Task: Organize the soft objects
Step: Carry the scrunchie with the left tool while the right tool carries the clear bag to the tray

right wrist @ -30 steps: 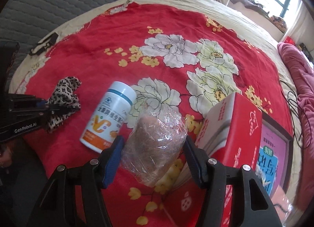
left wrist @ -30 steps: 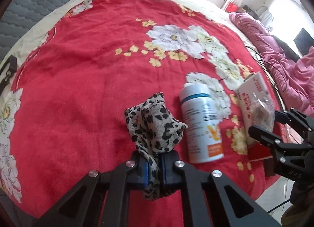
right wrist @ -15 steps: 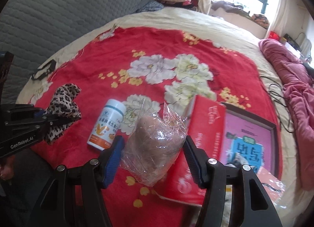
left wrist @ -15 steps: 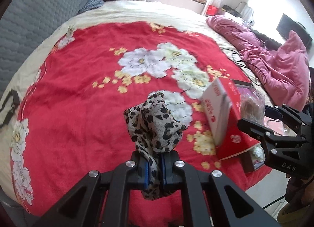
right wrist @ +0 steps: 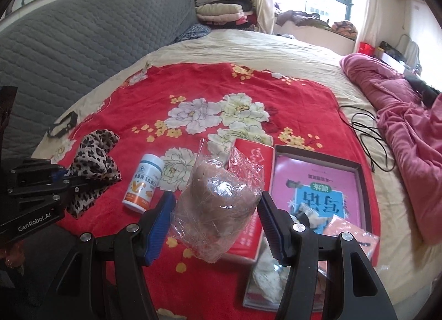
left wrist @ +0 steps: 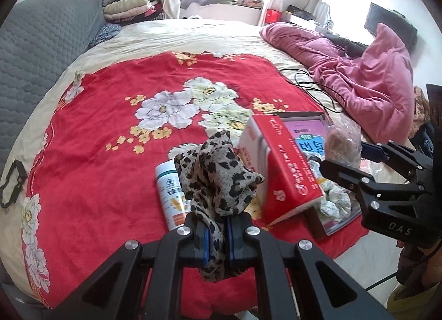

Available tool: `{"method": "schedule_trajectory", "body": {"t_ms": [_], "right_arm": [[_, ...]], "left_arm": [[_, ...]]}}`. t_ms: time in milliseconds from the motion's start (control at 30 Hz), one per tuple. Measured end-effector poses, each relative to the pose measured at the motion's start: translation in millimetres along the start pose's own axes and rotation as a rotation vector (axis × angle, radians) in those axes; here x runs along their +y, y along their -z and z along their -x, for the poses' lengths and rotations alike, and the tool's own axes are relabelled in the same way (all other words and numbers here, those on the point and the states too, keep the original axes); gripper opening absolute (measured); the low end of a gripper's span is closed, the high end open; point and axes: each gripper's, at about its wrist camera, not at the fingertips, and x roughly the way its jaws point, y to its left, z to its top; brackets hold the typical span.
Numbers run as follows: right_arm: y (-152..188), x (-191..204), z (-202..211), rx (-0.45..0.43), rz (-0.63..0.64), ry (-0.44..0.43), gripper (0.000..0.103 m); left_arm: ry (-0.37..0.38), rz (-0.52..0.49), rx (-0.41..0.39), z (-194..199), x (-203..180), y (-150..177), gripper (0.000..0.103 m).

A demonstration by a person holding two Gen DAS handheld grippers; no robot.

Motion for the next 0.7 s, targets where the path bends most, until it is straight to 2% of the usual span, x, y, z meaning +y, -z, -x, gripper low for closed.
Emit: {"method": "schedule_trajectory", "body": {"t_ms": [367,700], "right_arm": [[17,-13,21,-0.021,-0.043,0.002,0.063],[23,-40,43,-0.056,-0.085,0.036,0.063]], "left_arm": [[0.004,-0.047,-0.014,11,-27,1,0.009],[0.036,-0.092,0.0,5,-56,-2,0.009]]}}
